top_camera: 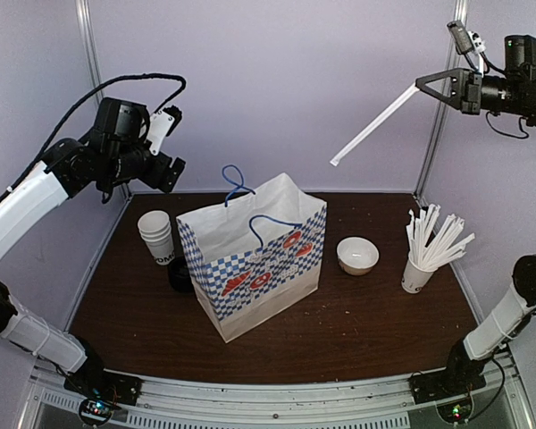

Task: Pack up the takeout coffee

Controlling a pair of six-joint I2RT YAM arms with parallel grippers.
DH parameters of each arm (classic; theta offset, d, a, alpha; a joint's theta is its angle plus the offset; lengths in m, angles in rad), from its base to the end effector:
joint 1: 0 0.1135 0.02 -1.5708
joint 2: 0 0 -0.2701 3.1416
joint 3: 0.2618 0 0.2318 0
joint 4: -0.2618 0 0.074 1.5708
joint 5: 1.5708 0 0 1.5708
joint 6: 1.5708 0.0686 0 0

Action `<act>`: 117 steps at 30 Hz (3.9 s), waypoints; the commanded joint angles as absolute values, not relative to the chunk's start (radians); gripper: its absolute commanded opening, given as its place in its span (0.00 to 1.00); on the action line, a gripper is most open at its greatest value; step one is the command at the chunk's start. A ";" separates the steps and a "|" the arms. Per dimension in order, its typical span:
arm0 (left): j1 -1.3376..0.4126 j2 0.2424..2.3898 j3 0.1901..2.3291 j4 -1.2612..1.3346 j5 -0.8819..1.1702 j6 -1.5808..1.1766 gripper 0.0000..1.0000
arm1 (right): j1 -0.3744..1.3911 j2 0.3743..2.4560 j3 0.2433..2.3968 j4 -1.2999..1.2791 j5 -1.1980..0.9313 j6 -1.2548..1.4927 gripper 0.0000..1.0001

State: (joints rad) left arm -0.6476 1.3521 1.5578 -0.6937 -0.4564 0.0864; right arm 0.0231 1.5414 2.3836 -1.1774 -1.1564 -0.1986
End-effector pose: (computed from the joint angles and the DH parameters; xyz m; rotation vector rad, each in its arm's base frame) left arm 0.2480 -0.1497 0.4181 0.4541 1.9549 0.1126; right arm 0.2108 0.0677 0.5571 -0.9344 1.5412 0.9611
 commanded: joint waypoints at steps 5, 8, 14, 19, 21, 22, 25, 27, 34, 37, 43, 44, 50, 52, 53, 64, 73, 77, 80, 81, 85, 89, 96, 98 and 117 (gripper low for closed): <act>-0.643 1.316 1.543 -0.692 -0.454 0.061 0.98 | 0.230 1.651 2.394 -0.982 -1.231 -0.019 0.00; -0.642 1.306 1.532 -0.696 -0.451 0.055 0.98 | 0.323 1.698 2.395 -1.063 -1.115 -0.100 0.00; -0.643 1.291 1.508 -0.698 -0.443 0.046 0.97 | 0.463 1.783 2.331 -1.138 -0.955 -0.186 0.00; -0.643 1.294 1.486 -0.688 -0.437 0.045 0.97 | 0.568 1.834 2.286 -1.153 -0.936 -0.192 0.00; -0.643 1.298 1.480 -0.685 -0.437 0.045 0.97 | 0.602 1.850 2.281 -1.145 -0.956 -0.183 0.00; -0.642 1.300 1.478 -0.683 -0.437 0.045 0.98 | 0.613 1.858 2.279 -1.136 -0.969 -0.171 0.00; -0.643 1.303 1.470 -0.679 -0.429 0.044 0.98 | 0.647 1.882 2.278 -1.130 -0.984 -0.154 0.00; -0.643 1.305 1.464 -0.677 -0.425 0.042 0.97 | 0.661 1.898 2.274 -1.139 -0.974 -0.159 0.00; -0.643 1.308 1.459 -0.684 -0.420 0.047 0.97 | 0.575 1.878 2.290 -1.157 -0.751 -0.180 0.60; -0.643 1.308 1.454 -0.684 -0.423 0.057 0.98 | 0.462 1.820 2.264 -1.152 -0.784 -0.175 0.61; -0.643 1.293 1.441 -0.666 -0.445 0.065 0.98 | 0.303 1.641 2.049 -1.243 -0.541 -0.374 0.54; -0.643 1.286 1.437 -0.657 -0.444 0.065 0.98 | 0.283 1.609 1.989 -1.244 -0.503 -0.398 0.52; -0.641 1.249 1.455 -0.653 -0.334 0.022 0.98 | 0.183 1.409 1.701 -1.235 -0.367 -0.463 0.40; -0.641 1.250 1.469 -0.659 -0.324 0.019 0.98 | 0.163 1.370 1.668 -1.248 -0.346 -0.470 0.37; -0.641 1.250 1.473 -0.660 -0.325 0.019 0.98 | 0.158 1.353 1.656 -1.257 -0.332 -0.469 0.36; -0.641 1.252 1.459 -0.649 -0.338 0.026 0.98 | 0.075 1.385 1.624 -1.251 -0.234 -0.402 0.38; -0.641 1.249 1.456 -0.647 -0.339 0.025 0.98 | 0.058 1.458 1.622 -1.225 -0.242 -0.396 0.41; -0.641 1.252 1.455 -0.647 -0.332 0.022 0.98 | 0.054 1.493 1.624 -1.208 -0.240 -0.394 0.40; -0.641 1.253 1.454 -0.646 -0.327 0.021 0.98 | 0.048 1.517 1.615 -1.195 -0.231 -0.392 0.36; -0.641 1.254 1.454 -0.646 -0.324 0.020 0.98 | 0.046 1.523 1.614 -1.195 -0.228 -0.391 0.32; -0.641 1.256 1.453 -0.648 -0.326 0.023 0.98 | 0.041 1.520 1.615 -1.210 -0.227 -0.387 0.11; -0.641 1.262 1.454 -0.645 -0.330 0.026 0.98 | 0.041 1.481 1.601 -1.204 -0.222 -0.385 0.00; -0.641 1.275 1.463 -0.644 -0.320 0.030 0.97 | 0.041 1.435 1.742 -1.282 -0.234 -0.401 0.00; -0.641 1.278 1.470 -0.647 -0.325 0.032 0.97 | 0.041 1.422 1.812 -1.302 -0.257 -0.407 0.00; -0.641 1.341 1.566 -0.671 -0.322 0.043 0.98 | 0.038 1.391 2.196 -1.208 -0.466 -0.375 0.00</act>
